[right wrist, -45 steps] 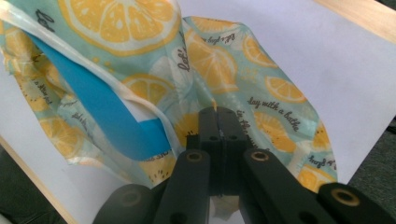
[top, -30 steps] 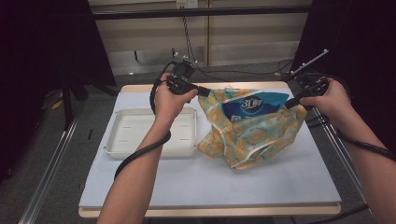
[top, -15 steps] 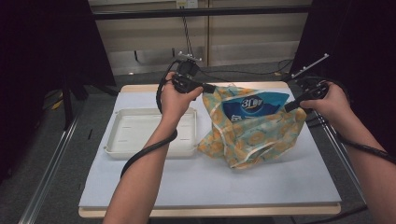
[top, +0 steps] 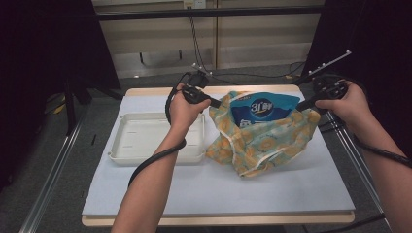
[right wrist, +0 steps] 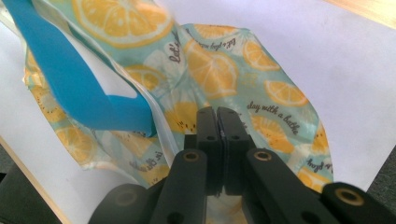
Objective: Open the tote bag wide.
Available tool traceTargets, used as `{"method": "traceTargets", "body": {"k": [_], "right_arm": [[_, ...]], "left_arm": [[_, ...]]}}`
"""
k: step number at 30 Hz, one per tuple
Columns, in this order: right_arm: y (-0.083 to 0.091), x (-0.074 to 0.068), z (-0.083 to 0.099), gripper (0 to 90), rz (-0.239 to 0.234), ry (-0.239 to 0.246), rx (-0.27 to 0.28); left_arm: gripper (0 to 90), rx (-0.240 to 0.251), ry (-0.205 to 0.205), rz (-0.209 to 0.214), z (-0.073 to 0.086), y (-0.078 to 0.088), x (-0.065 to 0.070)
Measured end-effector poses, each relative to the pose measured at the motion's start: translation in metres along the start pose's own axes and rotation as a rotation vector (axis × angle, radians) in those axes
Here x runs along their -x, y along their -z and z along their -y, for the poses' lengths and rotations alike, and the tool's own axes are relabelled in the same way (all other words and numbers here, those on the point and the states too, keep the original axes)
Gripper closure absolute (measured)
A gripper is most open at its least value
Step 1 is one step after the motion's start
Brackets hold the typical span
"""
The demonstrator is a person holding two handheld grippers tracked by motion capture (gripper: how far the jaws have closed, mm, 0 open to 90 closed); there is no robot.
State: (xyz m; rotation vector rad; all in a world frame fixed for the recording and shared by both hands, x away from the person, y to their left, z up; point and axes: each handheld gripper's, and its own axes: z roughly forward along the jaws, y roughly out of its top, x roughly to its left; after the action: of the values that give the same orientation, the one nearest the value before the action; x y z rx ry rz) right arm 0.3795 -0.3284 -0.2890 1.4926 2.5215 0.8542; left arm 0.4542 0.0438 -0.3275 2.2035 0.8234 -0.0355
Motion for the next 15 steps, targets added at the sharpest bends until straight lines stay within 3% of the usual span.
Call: {"method": "traceTargets", "body": {"k": [6,7,9,15], "right_arm": [[-0.003,0.001,0.002,90.0,-0.012,0.001,-0.002],[-0.004,0.001,0.003,90.0,-0.013,-0.003,-0.007],[-0.008,0.002,0.005,90.0,-0.011,-0.009,-0.013],[-0.015,0.002,0.008,90.0,-0.012,-0.01,-0.058]], "left_arm": [[90.0,0.0,0.013,0.013,0.002,-0.001,-0.001],[90.0,-0.028,-0.023,0.011,0.002,0.001,-0.003],[90.0,0.021,0.014,0.019,0.001,0.001,-0.001],[90.0,0.078,0.012,0.019,-0.004,0.007,0.004]]}}
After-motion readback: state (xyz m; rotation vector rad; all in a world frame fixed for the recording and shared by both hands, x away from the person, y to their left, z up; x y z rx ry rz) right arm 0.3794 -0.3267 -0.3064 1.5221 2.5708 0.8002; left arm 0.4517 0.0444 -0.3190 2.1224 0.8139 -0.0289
